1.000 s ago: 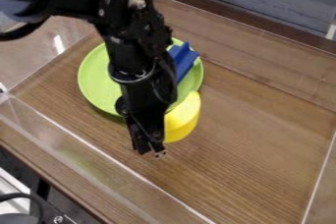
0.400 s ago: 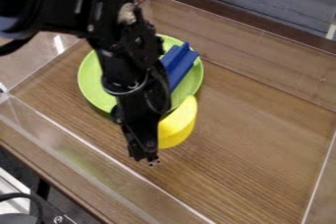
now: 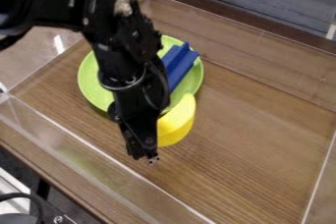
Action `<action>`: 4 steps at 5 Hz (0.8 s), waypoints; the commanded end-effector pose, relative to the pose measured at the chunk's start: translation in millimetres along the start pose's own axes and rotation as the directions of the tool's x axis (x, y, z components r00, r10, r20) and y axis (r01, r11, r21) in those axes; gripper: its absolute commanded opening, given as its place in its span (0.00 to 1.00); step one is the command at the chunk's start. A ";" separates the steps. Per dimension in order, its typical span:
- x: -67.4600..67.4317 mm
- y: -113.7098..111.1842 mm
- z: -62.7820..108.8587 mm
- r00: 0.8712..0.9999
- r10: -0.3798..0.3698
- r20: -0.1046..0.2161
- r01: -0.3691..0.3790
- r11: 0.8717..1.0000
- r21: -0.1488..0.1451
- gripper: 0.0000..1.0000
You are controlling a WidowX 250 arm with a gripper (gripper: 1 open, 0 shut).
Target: Put the banana in the green plate
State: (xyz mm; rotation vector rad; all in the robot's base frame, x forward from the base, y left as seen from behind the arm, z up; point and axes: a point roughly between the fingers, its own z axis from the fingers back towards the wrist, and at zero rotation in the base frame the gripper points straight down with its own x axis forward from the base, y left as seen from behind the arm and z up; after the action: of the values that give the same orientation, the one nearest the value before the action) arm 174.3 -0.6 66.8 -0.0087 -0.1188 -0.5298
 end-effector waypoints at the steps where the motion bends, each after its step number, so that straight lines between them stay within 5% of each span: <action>1: 12.3 6.1 4.7 0.999 0.022 0.034 -0.023 0.999 0.024 0.00; 4: 30.2 2.1 -2.2 0.999 0.009 0.049 -0.011 1.000 0.024 0.00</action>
State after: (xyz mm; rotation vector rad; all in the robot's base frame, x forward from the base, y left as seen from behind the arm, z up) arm 192.6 -13.4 60.5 -0.0086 -0.1391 -0.5120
